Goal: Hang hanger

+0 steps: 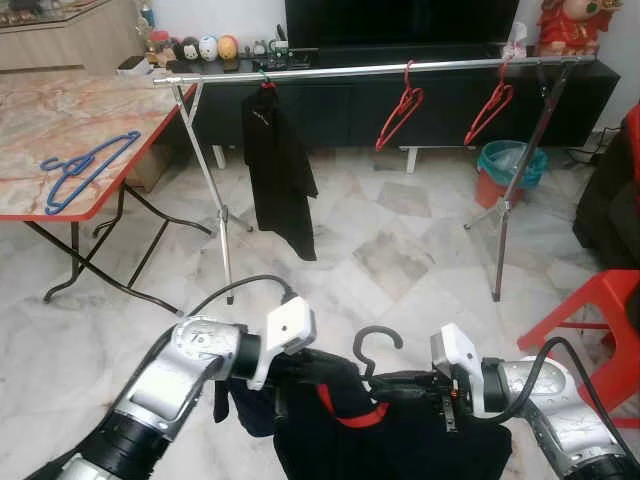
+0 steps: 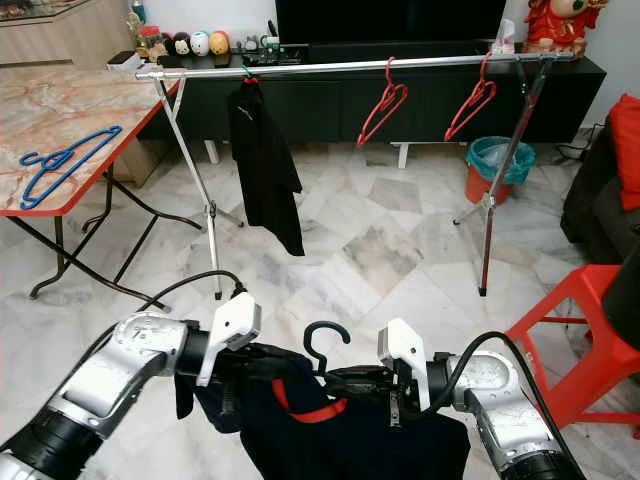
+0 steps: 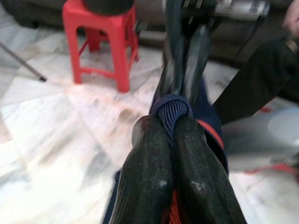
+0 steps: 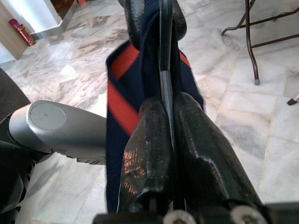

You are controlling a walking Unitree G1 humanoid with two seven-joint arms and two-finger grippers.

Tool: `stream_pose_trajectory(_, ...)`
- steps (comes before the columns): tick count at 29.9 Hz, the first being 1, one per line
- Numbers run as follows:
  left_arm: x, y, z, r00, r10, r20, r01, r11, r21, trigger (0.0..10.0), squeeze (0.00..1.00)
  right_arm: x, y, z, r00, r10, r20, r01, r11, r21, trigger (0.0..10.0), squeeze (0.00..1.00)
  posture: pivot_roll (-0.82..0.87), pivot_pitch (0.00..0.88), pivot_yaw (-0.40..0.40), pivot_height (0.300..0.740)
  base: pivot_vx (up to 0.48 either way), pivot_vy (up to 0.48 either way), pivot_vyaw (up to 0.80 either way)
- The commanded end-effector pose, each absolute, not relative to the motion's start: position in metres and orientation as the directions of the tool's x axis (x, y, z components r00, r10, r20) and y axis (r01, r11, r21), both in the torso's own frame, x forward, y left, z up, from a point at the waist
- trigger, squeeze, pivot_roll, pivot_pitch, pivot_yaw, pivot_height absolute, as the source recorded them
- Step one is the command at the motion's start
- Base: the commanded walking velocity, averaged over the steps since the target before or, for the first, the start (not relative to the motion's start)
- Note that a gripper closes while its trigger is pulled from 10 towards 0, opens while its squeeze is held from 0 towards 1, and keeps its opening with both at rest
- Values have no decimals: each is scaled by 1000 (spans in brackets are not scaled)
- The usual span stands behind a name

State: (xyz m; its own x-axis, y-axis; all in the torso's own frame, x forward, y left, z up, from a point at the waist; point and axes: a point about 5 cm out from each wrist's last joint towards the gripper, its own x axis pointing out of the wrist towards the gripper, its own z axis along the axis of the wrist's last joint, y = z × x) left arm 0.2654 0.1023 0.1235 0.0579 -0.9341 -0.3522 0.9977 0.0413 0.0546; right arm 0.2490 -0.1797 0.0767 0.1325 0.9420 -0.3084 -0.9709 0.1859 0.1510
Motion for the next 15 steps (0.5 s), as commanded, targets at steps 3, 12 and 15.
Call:
stream_pose_trajectory(3, 271, 115, 122, 105, -921, -375, 994, 86, 66, 0, 0, 251, -183, 81, 134, 939, -318, -975, 183, 129, 0, 0, 8, 0, 33, 740, 0, 0, 0)
stream_pose_trajectory(12, 293, 141, 115, 310, -849, -428, 949, 254, 185, 0, 0, 245, -189, 80, 100, 934, -344, -976, 159, 150, 0, 0, 7, 0, 30, 740, 0, 0, 0)
stream_pose_trajectory(15, 300, 151, 114, 360, -810, -463, 931, 282, 231, 0, 0, 244, -192, 80, 100, 929, -356, -975, 162, 150, 0, 0, 8, 0, 29, 740, 0, 0, 0)
